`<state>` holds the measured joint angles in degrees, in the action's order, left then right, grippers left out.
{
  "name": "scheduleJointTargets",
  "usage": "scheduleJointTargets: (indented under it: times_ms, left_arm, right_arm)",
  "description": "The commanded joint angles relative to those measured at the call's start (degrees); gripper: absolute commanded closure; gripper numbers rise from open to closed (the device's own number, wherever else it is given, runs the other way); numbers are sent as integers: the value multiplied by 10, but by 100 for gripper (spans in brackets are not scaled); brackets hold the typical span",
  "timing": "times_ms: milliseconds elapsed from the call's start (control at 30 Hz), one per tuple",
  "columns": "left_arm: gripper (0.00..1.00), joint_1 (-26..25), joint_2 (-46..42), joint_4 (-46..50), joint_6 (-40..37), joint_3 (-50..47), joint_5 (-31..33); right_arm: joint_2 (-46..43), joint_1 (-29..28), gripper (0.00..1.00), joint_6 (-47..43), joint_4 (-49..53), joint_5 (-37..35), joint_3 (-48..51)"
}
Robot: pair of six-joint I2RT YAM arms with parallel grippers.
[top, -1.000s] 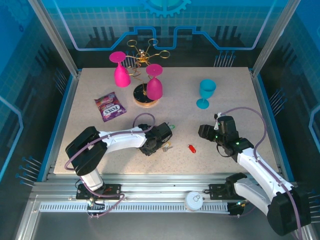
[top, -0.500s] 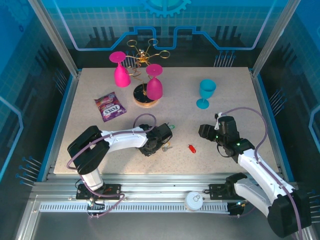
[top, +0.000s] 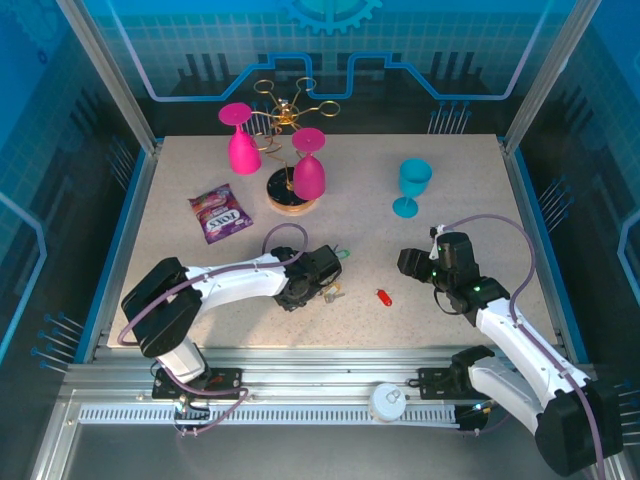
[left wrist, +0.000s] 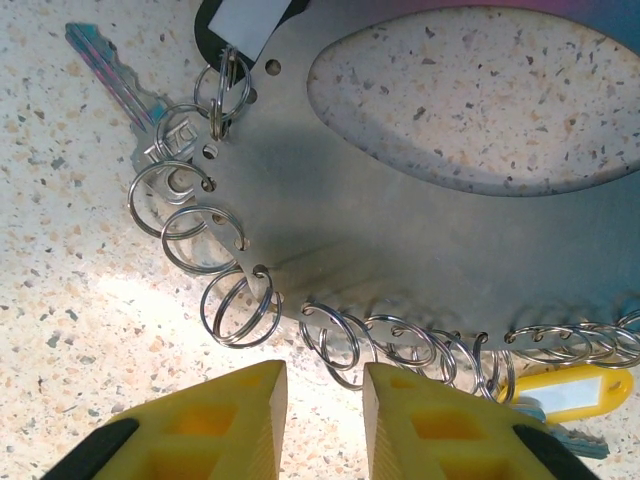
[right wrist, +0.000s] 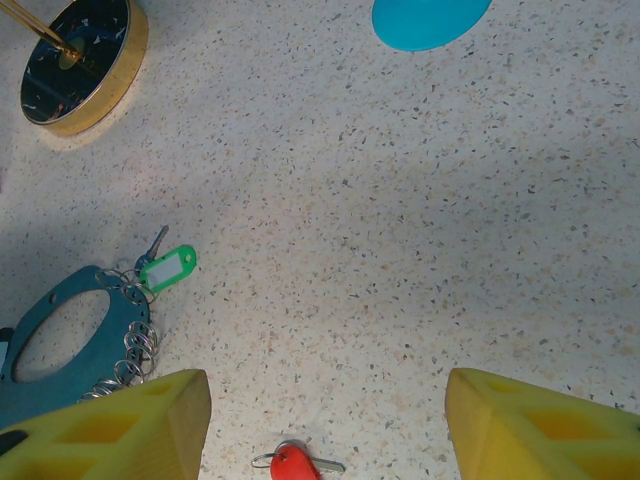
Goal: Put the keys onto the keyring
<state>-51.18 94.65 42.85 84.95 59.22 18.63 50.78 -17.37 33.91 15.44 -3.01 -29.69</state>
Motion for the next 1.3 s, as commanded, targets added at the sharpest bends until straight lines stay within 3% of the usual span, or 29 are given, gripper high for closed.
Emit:
scheduleJointTargets:
  times_ms: [0, 1267]
  left_arm:
    - [74, -6, 1, 22, -16, 12, 3]
    - [76, -5, 72, 16, -7, 24, -11]
  right_arm:
    - [-9, -6, 36, 8, 5, -8, 4]
    - [-25, -1, 36, 7, 15, -14, 6]
